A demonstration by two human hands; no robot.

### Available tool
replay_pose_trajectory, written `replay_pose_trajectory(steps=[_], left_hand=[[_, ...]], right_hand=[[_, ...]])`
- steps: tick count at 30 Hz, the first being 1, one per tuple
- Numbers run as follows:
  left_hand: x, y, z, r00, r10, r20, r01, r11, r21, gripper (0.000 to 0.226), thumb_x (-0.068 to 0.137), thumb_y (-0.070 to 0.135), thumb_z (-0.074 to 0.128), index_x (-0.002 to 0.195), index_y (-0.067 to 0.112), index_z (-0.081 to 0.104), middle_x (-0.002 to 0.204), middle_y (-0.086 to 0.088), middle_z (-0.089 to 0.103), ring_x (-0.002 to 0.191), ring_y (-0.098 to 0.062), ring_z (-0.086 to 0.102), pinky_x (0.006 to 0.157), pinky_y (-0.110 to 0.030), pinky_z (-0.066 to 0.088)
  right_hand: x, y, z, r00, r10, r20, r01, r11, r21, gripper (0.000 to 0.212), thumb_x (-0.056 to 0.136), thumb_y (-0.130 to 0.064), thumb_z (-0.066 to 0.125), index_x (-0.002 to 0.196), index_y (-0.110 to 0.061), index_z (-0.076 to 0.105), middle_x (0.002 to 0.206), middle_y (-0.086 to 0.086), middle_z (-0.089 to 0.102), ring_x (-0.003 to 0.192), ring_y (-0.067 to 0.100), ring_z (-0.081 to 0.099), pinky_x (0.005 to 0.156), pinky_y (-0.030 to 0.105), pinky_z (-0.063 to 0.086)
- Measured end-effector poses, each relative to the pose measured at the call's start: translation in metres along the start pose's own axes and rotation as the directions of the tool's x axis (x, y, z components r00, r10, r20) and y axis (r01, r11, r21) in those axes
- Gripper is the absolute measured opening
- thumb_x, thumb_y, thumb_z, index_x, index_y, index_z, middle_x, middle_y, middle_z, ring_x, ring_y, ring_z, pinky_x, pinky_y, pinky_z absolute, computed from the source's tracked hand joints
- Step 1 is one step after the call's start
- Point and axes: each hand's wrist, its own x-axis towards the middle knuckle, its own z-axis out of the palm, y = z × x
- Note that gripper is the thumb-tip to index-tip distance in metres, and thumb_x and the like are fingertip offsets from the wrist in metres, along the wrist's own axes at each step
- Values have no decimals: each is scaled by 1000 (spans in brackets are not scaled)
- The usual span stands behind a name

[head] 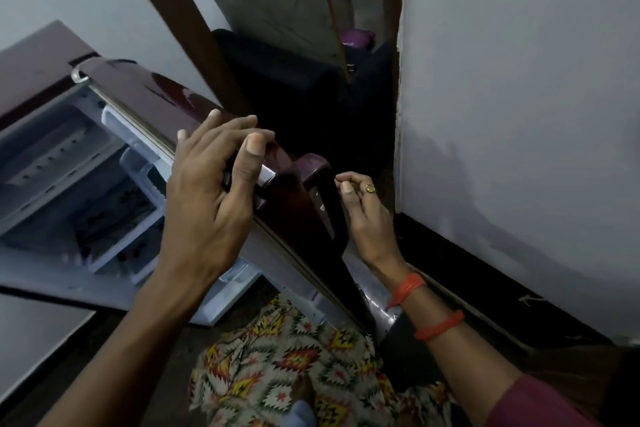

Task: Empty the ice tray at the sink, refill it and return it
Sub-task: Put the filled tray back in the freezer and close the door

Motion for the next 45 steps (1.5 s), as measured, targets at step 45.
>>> replay_pose_trajectory(steps=[45], left_hand=[[-203,-217,-253,929,-179,-324,264,934,242,43,91,23,71,133,24,63,152,1,47,145,-17,37,121,-49,26]], right_hand=[[-134,-62,333,780,-106,616,184,981,-65,27,96,-58,51,92,-36,67,84,-25,66,85,-5,62,74,13,41]])
